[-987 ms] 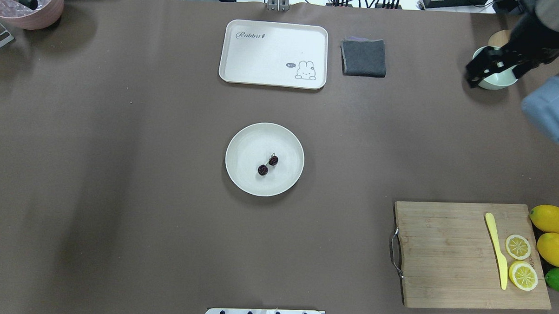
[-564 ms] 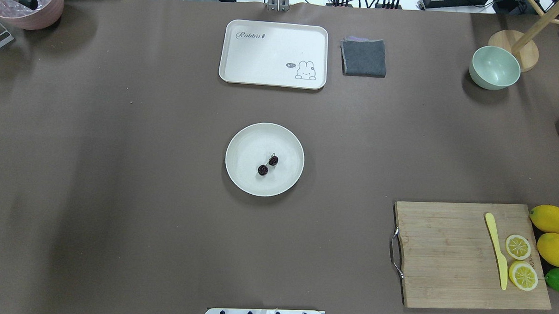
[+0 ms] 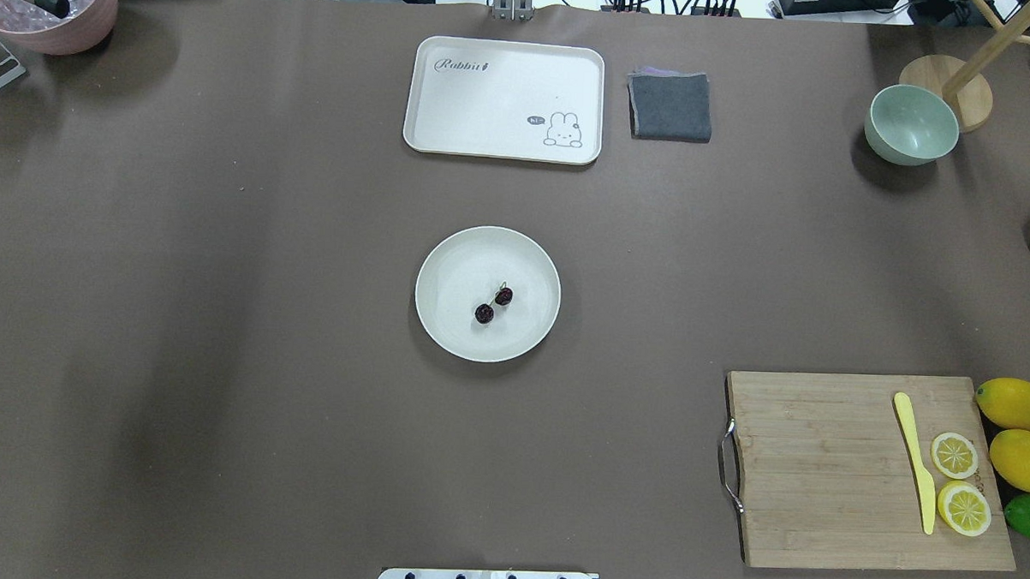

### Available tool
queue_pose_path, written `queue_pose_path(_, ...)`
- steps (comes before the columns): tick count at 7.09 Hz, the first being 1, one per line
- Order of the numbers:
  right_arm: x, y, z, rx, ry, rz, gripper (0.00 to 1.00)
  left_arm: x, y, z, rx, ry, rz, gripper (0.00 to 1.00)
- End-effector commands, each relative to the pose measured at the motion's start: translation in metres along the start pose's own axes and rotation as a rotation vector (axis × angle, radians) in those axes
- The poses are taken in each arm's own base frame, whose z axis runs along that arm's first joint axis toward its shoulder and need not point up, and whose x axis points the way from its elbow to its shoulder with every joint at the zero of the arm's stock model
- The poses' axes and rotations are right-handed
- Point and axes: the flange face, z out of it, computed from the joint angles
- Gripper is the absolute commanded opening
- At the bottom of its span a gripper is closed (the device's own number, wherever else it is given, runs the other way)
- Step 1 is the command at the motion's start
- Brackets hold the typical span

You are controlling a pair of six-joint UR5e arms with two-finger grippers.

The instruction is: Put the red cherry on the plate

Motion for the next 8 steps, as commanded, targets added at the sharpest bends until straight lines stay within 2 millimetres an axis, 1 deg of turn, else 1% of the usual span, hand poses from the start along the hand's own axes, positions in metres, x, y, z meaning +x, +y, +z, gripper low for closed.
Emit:
queue_pose_path(1, -0.001, 0.009, -0.004, 0.007, 0.003, 0.003, 1.00, 0.008, -0.012, 0.001, -0.005, -0.002, -0.026, 0.98)
queue_pose_path(2, -0.002, 0.009, -0.008, 0.014, 0.006, -0.003, 1.00, 0.008, -0.014, 0.001, -0.011, -0.007, -0.039, 0.98)
queue_pose_path(3, -0.003, 0.007, -0.008, 0.015, 0.012, -0.006, 1.00, 0.005, -0.013, 0.000, -0.010, -0.016, -0.028, 0.98)
queue_pose_path(4, 0.004, 0.003, 0.005, -0.008, 0.001, 0.003, 1.00, -0.003, -0.011, 0.001, -0.012, -0.022, -0.043, 0.98)
queue_pose_path(5, 0.006, -0.013, 0.011, -0.022, -0.006, -0.006, 1.00, -0.029, -0.011, 0.001, 0.002, -0.094, -0.069, 0.98)
queue_pose_path(6, 0.014, -0.025, 0.018, -0.038, -0.004, -0.005, 1.00, -0.068, -0.007, -0.005, 0.005, -0.149, -0.069, 0.98)
queue_pose_path(7, 0.024, -0.028, 0.029, -0.058, -0.012, -0.008, 1.00, -0.106, 0.001, -0.023, -0.005, -0.194, -0.050, 0.98)
queue_pose_path(8, 0.025, -0.028, 0.029, -0.054, -0.035, 0.006, 1.00, -0.122, 0.004, -0.044, -0.009, -0.210, -0.060, 0.98)
